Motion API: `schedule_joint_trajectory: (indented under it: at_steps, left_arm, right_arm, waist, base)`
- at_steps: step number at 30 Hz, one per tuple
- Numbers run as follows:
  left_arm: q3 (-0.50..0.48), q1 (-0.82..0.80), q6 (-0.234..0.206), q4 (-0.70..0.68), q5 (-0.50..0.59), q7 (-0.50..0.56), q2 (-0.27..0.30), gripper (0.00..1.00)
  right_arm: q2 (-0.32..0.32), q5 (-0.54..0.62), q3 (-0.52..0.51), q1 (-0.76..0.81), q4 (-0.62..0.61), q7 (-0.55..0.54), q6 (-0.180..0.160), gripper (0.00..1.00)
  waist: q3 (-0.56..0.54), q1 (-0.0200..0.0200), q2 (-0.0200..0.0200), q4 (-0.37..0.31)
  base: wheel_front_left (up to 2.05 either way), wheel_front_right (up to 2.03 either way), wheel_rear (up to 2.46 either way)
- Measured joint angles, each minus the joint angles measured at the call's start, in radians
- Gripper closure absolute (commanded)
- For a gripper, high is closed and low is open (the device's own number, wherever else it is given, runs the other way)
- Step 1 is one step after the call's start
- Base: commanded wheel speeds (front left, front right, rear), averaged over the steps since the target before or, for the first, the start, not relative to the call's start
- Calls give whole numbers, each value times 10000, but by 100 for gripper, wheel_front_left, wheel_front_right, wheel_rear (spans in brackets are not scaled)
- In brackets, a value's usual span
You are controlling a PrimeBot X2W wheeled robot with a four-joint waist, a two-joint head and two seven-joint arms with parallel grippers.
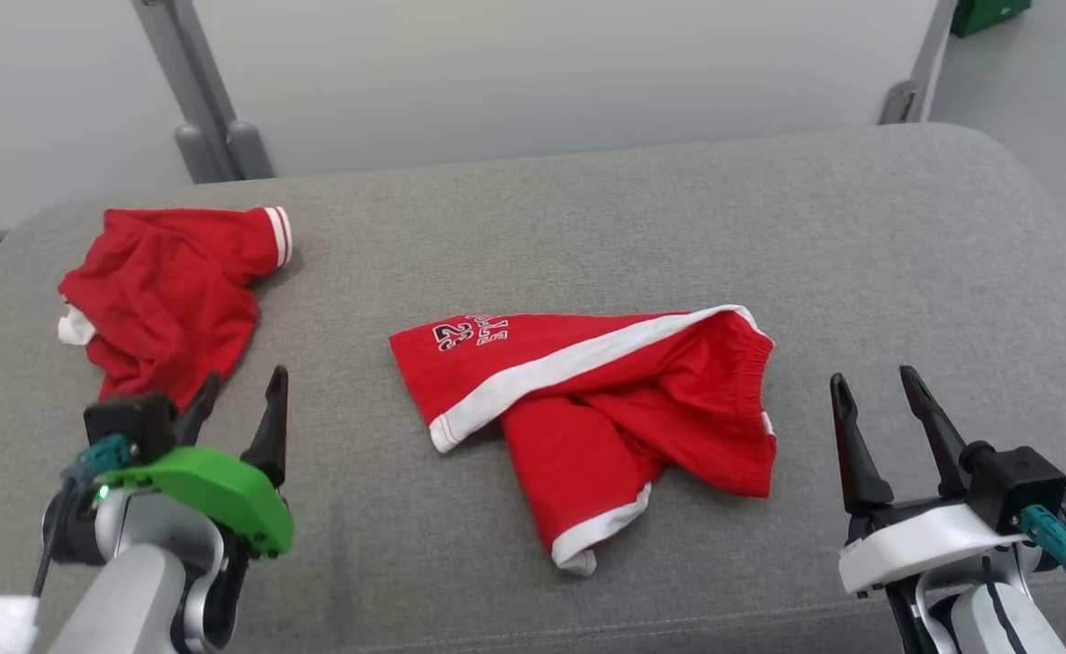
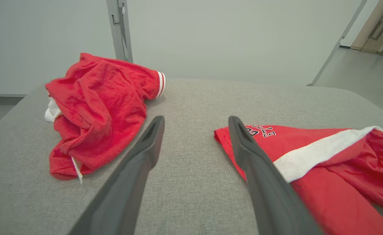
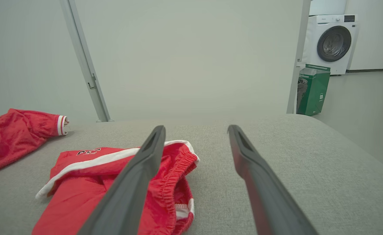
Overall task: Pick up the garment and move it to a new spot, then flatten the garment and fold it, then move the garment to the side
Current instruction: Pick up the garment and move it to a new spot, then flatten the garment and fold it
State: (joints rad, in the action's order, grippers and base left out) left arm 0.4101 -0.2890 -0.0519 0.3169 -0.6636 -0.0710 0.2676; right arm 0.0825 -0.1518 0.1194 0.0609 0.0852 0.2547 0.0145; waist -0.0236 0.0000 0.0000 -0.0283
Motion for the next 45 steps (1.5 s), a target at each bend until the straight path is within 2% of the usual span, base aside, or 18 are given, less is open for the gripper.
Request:
schedule_joint_trajectory:
  at_steps: [4, 12, 24, 33, 37, 40, 45]
  left_arm:
    - [-192, 1005, -194, -67, -56, -376, 29, 0]
    - [-341, 2360, -293, -520, -111, -924, 58, 0]
    - [-453, 2939, -368, -1271, -159, -1053, 125, 0]
    - [-508, 3036, -186, -1699, -2236, -159, -1104, 0]
    - [-669, 2927, -188, -1739, -3333, 441, -1747, 0]
    - [-681, 2573, -190, -1735, -3998, 1081, -2098, 0]
    - [-863, 1768, -357, -1751, -5018, 1952, -2255, 0]
  right_arm:
    - [-27, 0, 13, 179, 2, -2, 2, 0]
    - [-25, 0, -17, 606, 2, -2, 12, 0]
    - [-33, -8, 130, 726, 63, 0, 115, 0]
    - [-125, -552, 115, 604, 265, -224, 313, 0]
    - [-196, -1020, 2, 20, 357, -681, 322, 0]
    - [-23, -711, 67, -642, 460, -986, 328, 0]
    - [194, -537, 251, -1753, 508, -1409, 483, 0]
  waist:
    - [-133, 0, 0, 393]
    - [-445, 0, 0, 807]
    - [-481, 0, 0, 685]
    - [-40, 0, 0, 571]
    - [350, 1, 0, 540]
    - [704, 1, 0, 523]
    - [1348, 1, 0, 503]
  base:
    - [0, 0, 0]
    - [0, 0, 0]
    - [0, 0, 0]
    - [0, 0, 0]
    - [0, 0, 0]
    - [0, 0, 0]
    - [0, 0, 0]
